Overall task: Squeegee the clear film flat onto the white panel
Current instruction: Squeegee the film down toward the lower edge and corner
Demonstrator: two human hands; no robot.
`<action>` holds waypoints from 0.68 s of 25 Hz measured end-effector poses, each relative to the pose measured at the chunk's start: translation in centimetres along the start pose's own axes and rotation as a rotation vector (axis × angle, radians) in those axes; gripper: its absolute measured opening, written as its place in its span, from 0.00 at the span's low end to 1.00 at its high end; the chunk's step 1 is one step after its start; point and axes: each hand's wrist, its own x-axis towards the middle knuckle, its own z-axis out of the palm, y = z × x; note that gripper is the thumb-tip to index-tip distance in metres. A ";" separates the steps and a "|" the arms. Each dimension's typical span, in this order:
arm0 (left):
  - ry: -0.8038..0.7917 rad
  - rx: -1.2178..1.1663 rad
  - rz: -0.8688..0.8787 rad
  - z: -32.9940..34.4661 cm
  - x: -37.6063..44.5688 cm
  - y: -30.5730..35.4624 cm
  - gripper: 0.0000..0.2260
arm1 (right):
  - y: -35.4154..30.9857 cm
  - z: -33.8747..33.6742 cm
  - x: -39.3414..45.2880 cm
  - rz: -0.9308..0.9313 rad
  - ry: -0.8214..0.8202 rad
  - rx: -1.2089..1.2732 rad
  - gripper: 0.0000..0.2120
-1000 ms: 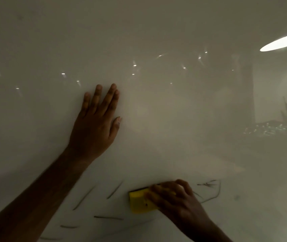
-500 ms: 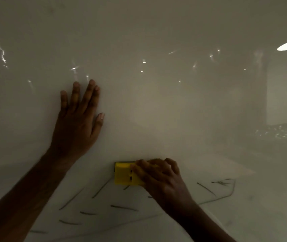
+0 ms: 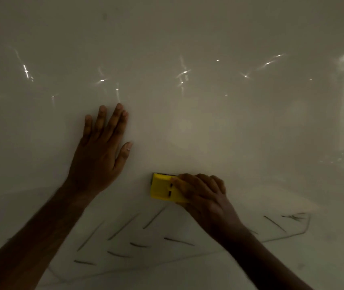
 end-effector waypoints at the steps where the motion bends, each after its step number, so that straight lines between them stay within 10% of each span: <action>1: 0.001 -0.001 0.006 -0.1 -0.2 -0.4 0.30 | -1.4 1.2 -0.5 -0.038 -0.026 0.001 0.24; 7: -0.003 -0.006 -0.041 -1.2 -3.5 -6.2 0.30 | -2.1 2.5 -8.4 -0.200 -0.137 -0.068 0.24; 17: -0.006 -0.026 -0.049 -1.3 -5.2 -7.2 0.30 | -9.1 4.5 3.8 -0.092 -0.030 -0.001 0.24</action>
